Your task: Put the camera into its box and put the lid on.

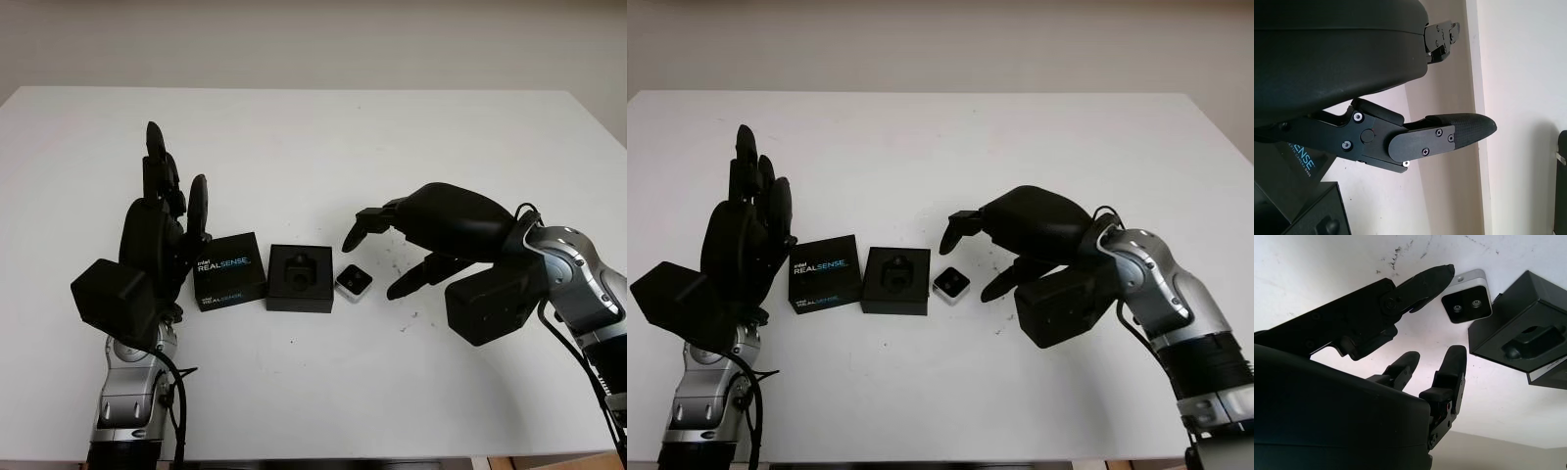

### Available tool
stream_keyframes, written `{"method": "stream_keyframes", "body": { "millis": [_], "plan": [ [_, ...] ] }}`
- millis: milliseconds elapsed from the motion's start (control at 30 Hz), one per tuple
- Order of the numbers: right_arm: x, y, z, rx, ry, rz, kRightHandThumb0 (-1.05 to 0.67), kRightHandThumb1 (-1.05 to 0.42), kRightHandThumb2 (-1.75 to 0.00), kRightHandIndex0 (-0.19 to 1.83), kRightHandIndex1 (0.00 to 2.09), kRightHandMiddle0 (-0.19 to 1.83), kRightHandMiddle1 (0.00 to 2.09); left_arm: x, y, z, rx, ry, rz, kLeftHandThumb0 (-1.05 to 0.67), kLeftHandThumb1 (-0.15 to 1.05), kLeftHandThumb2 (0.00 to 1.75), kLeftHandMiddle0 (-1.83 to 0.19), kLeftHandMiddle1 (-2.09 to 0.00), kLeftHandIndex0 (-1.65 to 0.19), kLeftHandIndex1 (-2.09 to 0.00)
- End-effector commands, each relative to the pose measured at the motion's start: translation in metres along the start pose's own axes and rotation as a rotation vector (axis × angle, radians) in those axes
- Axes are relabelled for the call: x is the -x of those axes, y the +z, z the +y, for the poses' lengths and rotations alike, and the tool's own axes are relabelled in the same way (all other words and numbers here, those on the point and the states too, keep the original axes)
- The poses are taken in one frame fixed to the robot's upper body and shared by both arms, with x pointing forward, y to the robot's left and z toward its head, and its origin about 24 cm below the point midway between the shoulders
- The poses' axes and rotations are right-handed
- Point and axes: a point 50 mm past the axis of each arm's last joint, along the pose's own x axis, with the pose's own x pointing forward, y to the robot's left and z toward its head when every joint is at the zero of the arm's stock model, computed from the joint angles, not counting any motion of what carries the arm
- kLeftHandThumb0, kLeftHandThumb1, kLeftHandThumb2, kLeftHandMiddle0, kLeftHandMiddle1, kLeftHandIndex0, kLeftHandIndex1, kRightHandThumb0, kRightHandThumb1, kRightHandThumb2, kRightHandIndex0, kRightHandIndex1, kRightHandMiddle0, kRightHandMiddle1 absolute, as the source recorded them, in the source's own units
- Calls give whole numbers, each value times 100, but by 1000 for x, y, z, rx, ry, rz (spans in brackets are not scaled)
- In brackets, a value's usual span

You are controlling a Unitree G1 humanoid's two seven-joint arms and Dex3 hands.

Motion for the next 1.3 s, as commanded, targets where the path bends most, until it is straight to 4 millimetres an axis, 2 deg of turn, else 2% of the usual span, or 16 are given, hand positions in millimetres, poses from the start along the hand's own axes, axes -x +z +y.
{"method": "stream_keyframes", "body": {
  "millis": [0, 800, 1267],
  "plan": [
    [-1, 0, 3, -10, 4, 9, -58, -82, -5, 51, 43, 31, 87, 0, 5, 2, -9, 4, -17, -74, 105, 55, 19, 0, 19, 0],
    [-8, 0, 12, -22, 62, 15, -54, -81, -6, 44, 45, 34, 64, 1, 5, 2, 0, 5, -9, -75, 105, 54, 19, 0, 19, 0],
    [-11, 0, 22, -27, 68, -3, -55, -78, -5, 50, 48, 41, 65, 1, 5, 1, -4, 4, -7, -74, 105, 54, 19, 0, 19, 0]
  ]
}}
